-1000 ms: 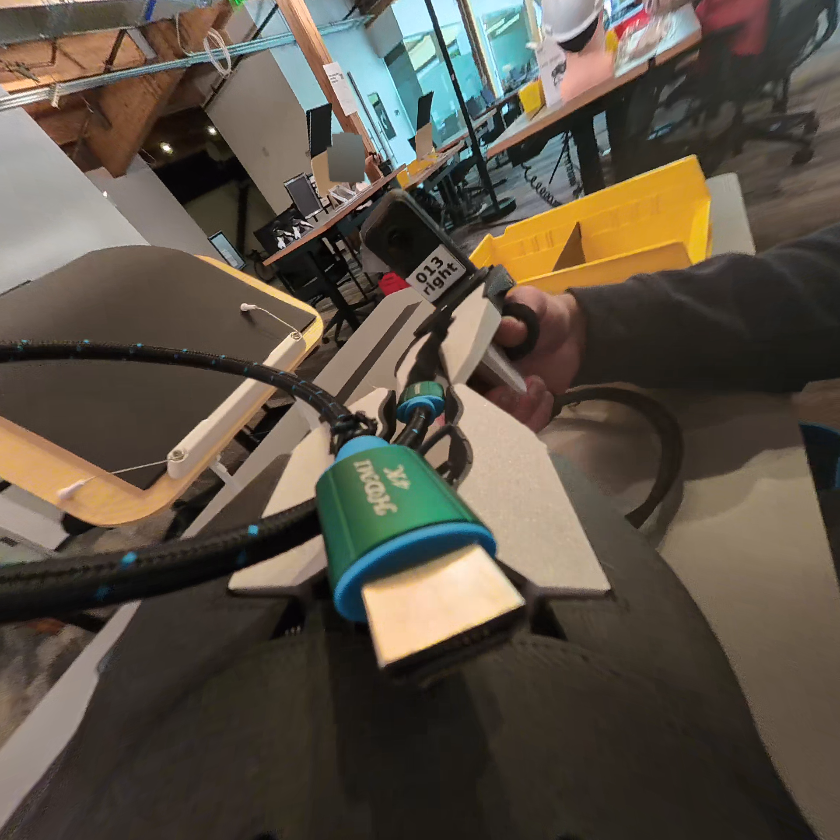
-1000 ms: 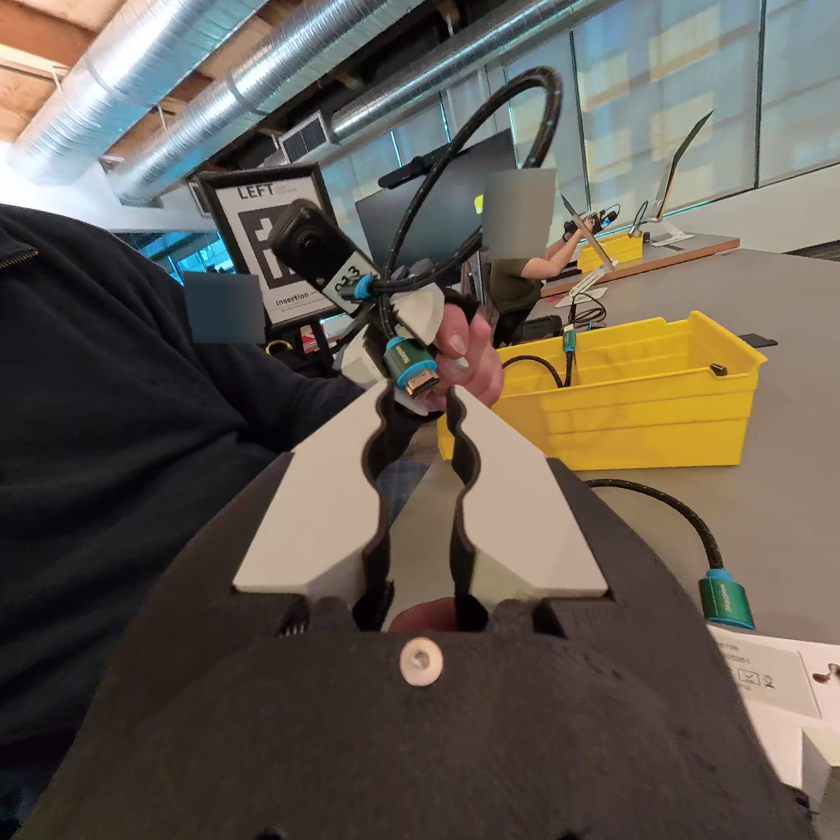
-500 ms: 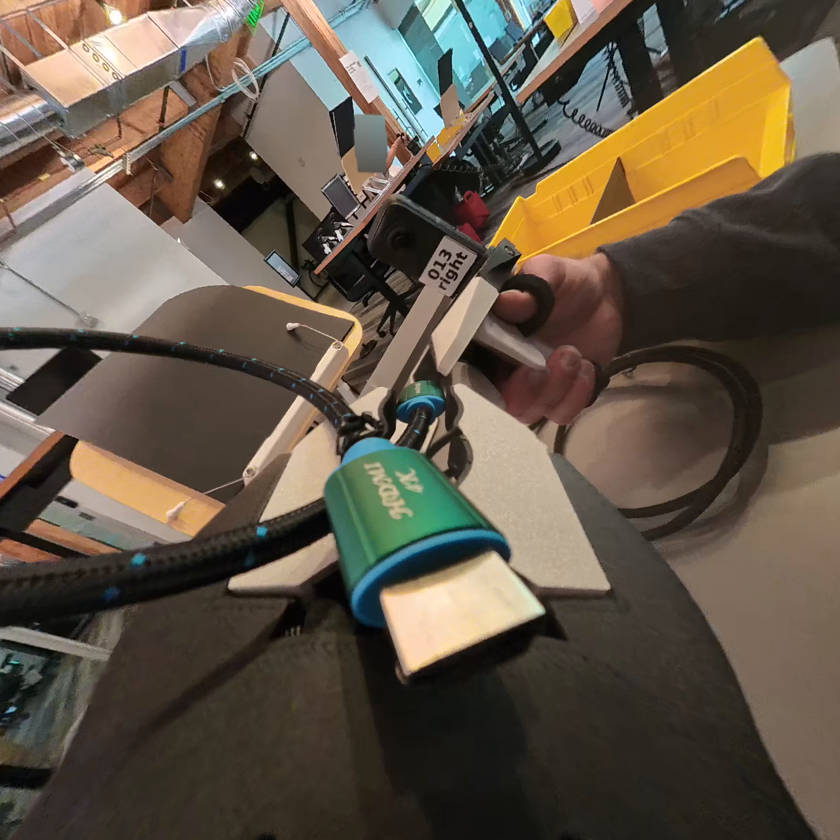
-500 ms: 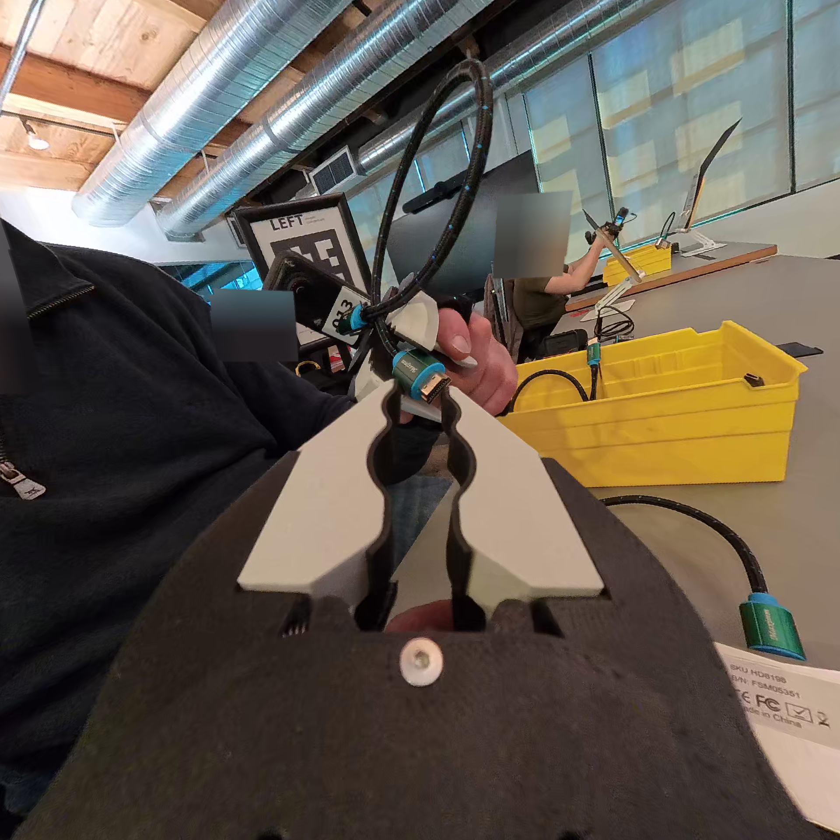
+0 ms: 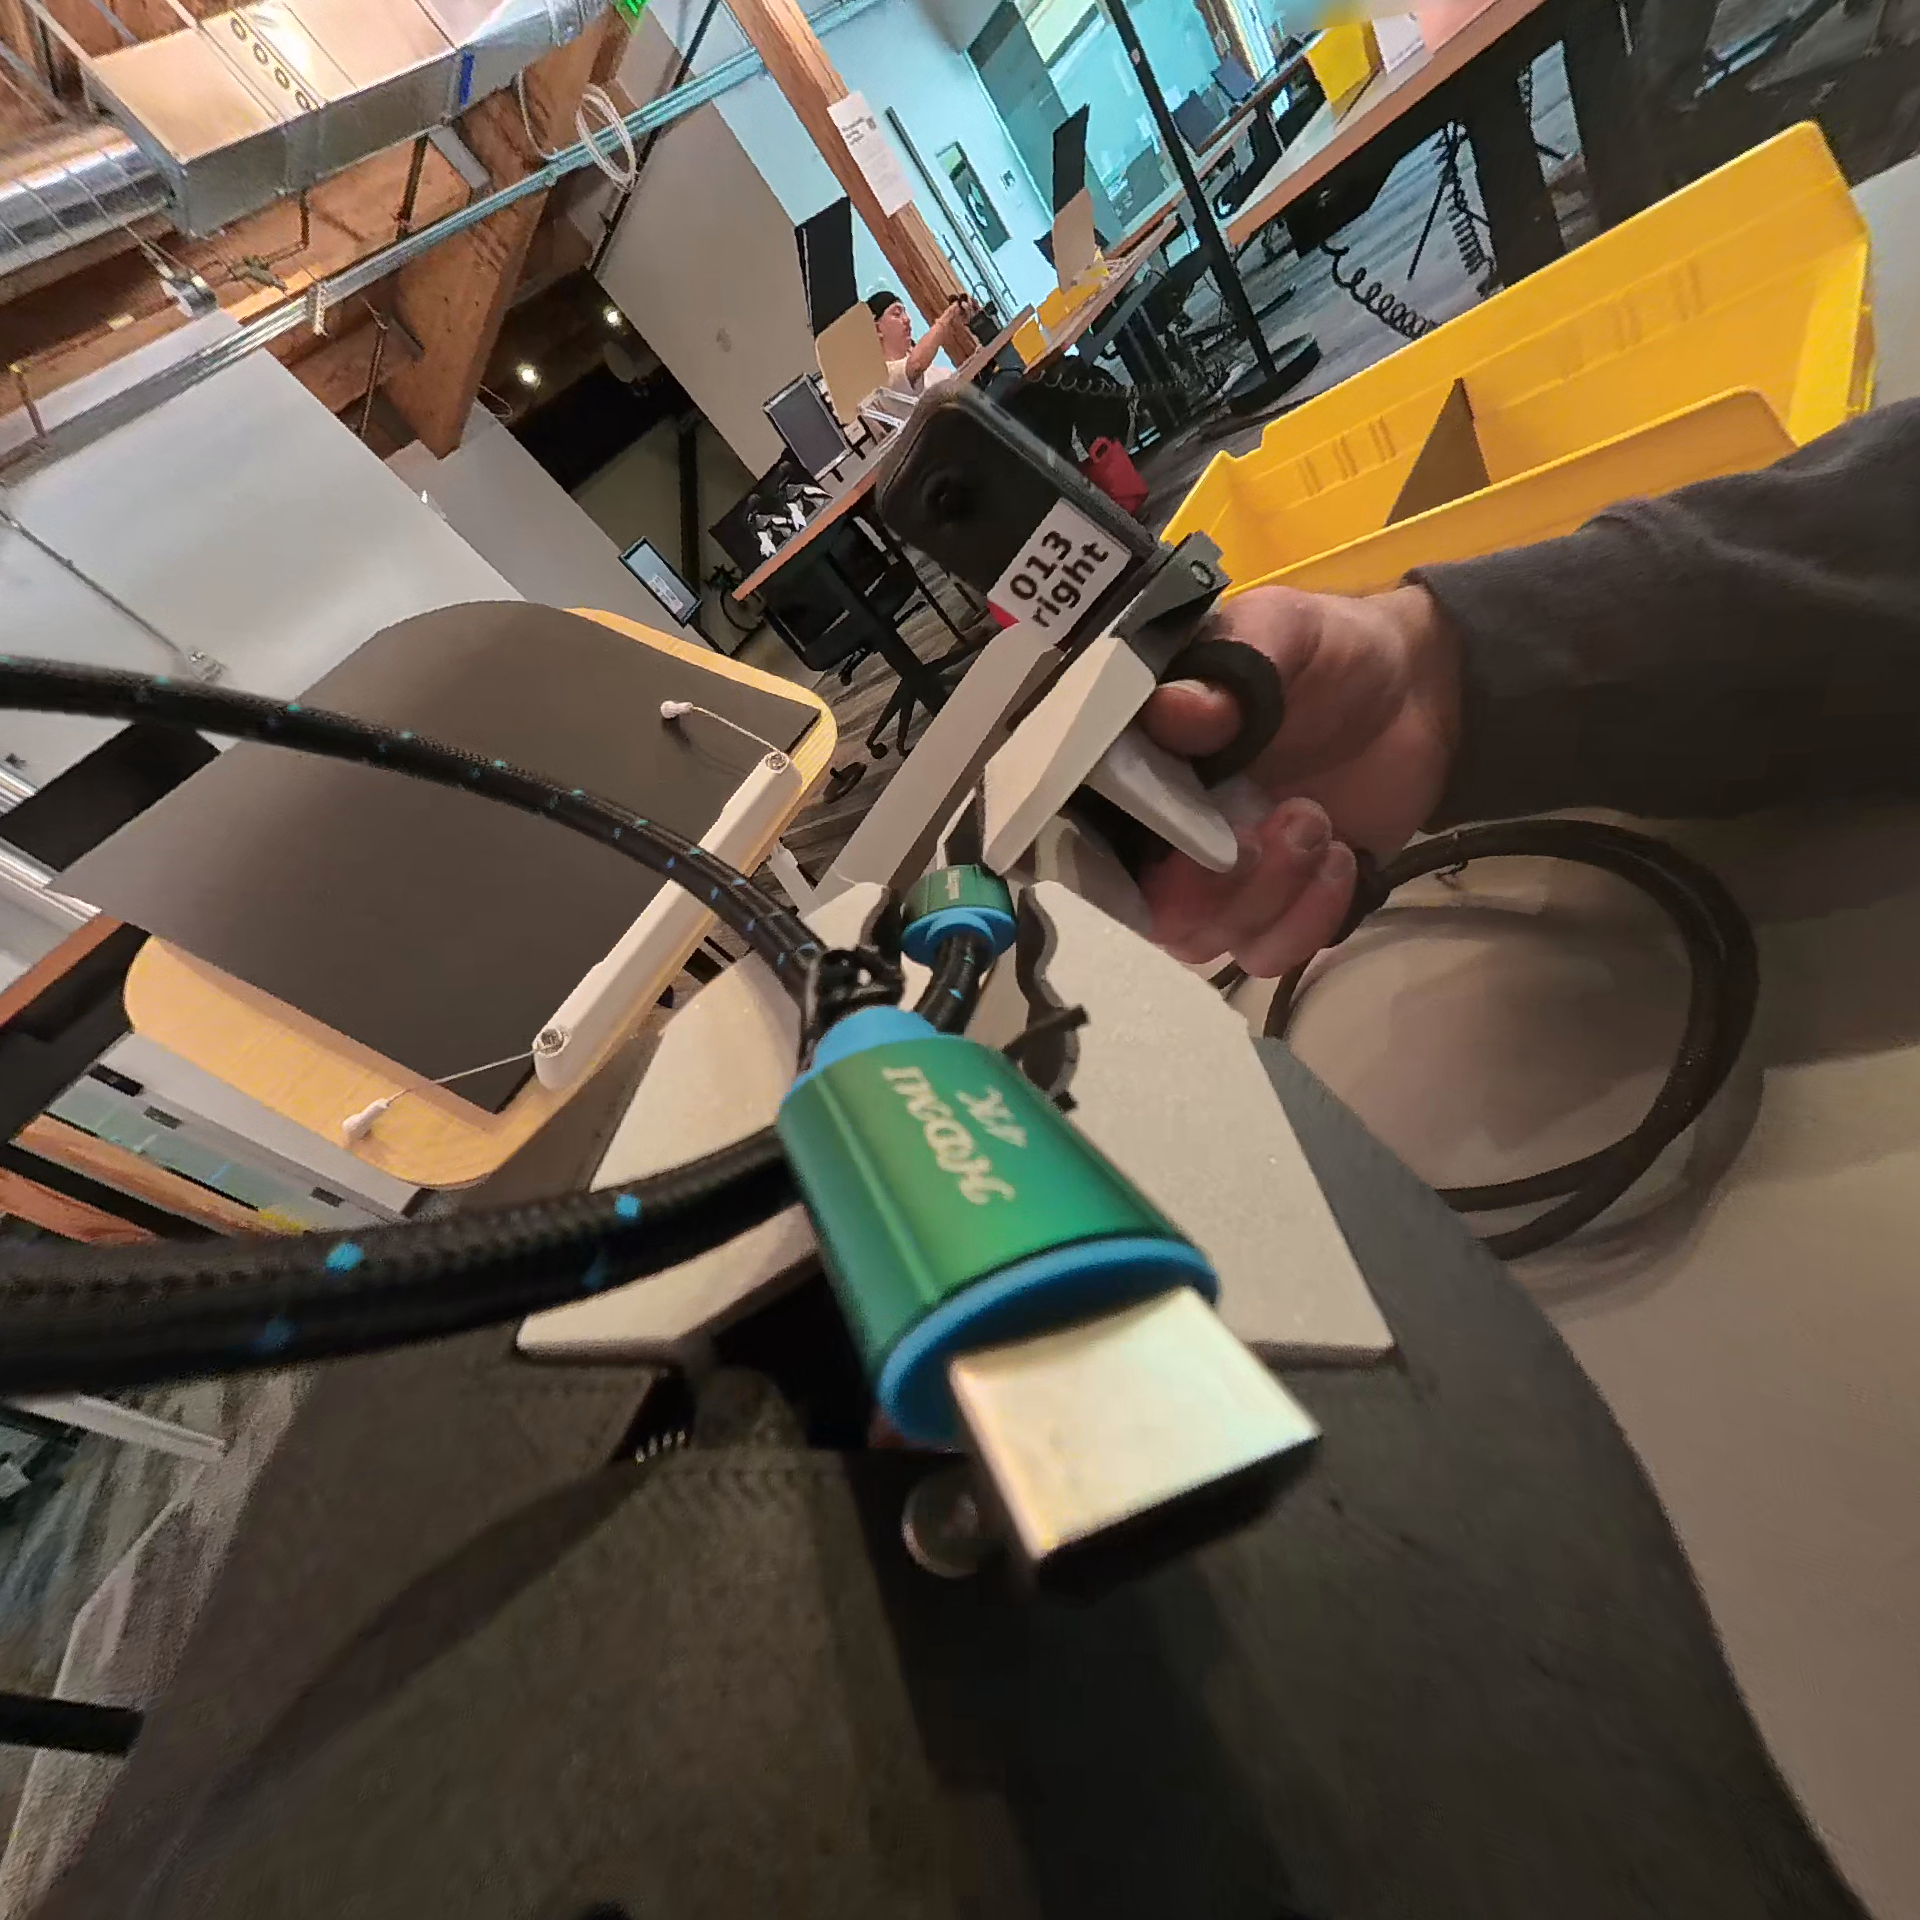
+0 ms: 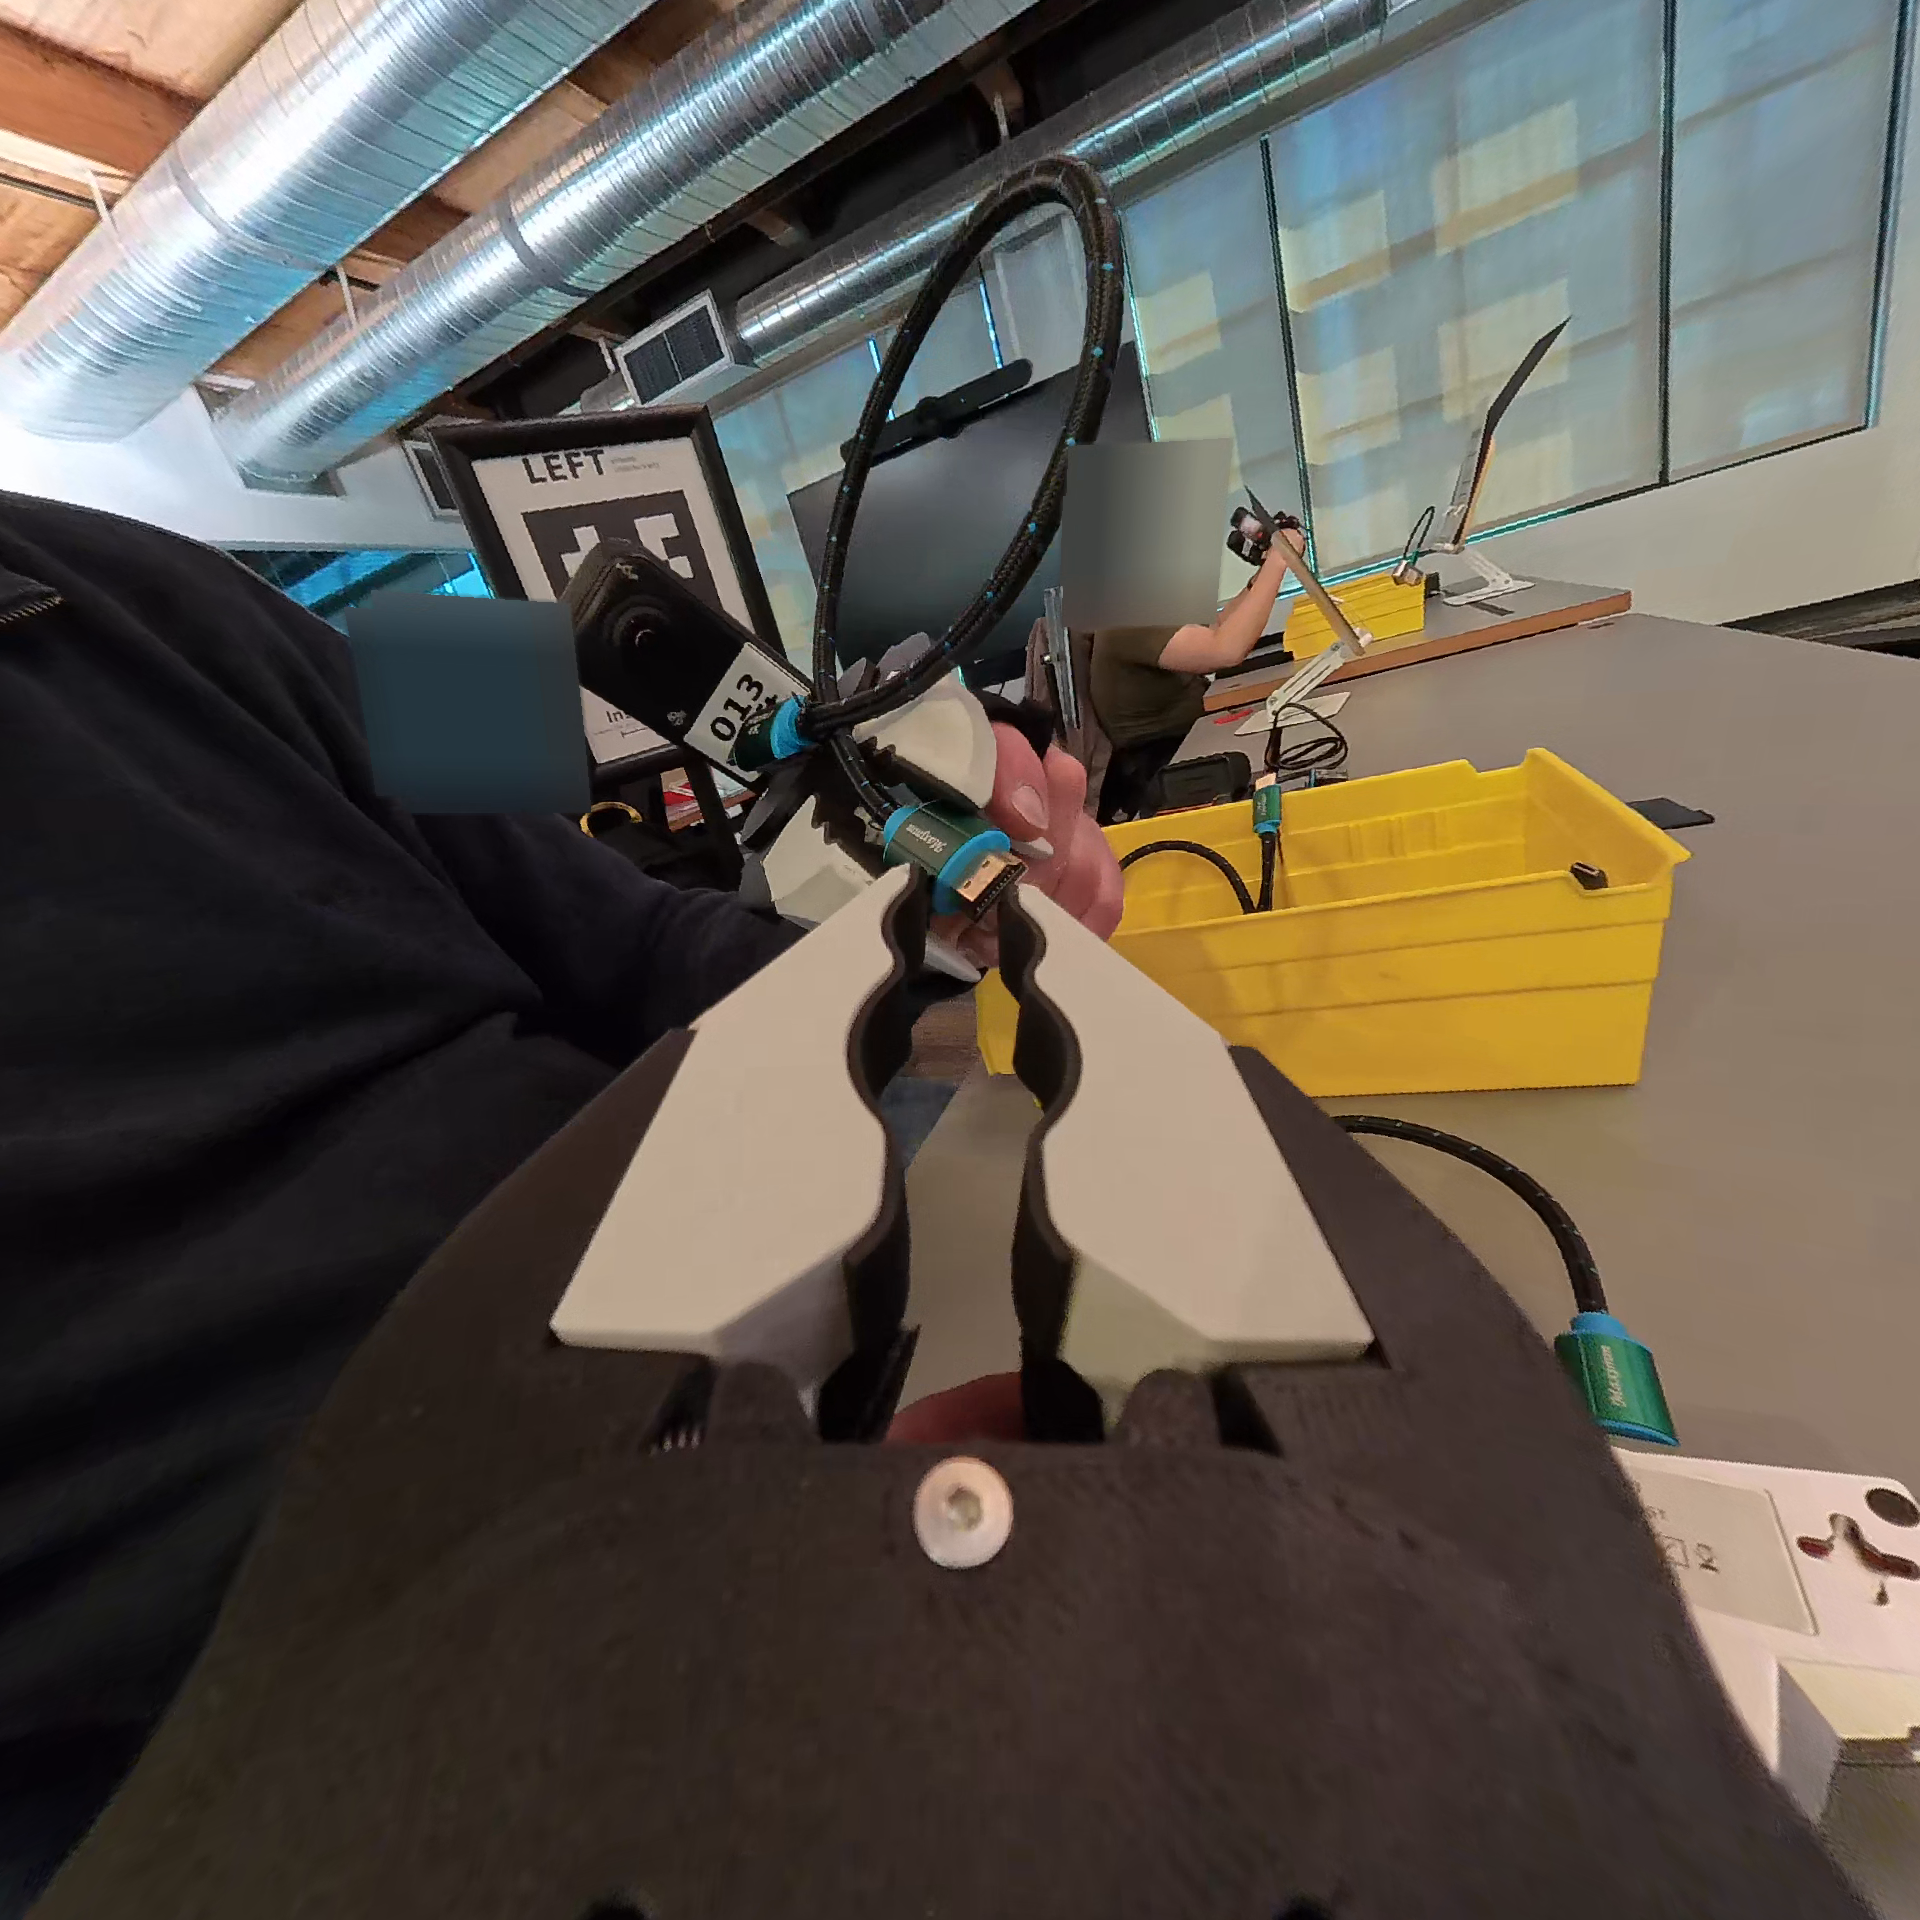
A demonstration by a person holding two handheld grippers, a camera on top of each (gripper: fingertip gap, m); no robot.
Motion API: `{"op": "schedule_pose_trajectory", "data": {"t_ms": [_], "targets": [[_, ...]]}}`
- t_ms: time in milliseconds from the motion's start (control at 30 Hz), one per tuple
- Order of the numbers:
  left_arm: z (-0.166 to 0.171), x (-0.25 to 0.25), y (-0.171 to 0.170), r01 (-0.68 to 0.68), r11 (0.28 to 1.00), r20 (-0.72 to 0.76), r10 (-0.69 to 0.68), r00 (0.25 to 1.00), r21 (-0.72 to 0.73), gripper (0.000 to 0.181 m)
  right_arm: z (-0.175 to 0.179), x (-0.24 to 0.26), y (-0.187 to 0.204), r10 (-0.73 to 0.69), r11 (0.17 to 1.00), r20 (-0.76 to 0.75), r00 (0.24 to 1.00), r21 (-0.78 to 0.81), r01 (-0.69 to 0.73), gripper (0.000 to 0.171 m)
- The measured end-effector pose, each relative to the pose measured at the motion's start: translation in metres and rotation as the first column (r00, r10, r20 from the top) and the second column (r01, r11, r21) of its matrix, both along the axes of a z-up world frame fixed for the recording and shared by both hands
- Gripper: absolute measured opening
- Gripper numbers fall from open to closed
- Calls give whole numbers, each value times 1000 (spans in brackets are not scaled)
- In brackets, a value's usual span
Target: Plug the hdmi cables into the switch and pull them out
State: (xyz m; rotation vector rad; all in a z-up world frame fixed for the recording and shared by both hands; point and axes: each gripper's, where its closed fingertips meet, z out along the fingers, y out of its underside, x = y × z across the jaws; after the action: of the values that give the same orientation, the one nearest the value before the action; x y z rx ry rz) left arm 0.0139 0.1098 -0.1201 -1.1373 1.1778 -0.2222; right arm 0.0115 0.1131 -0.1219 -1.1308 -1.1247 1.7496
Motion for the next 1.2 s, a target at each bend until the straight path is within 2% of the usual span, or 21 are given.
{"op": "schedule_pose_trajectory", "data": {"t_ms": [733, 1200], "targets": [[-4, 1, 6, -3, 993, 116, 17, 993, -116, 21, 0, 0, 3, -39, 999, 8, 999, 29, 39, 9], [-4, 1, 8, -1, 991, 145, 20, 989, -133, 21, -1, -2, 4, -57, 998, 10, 998, 40, 56, 10]]}}
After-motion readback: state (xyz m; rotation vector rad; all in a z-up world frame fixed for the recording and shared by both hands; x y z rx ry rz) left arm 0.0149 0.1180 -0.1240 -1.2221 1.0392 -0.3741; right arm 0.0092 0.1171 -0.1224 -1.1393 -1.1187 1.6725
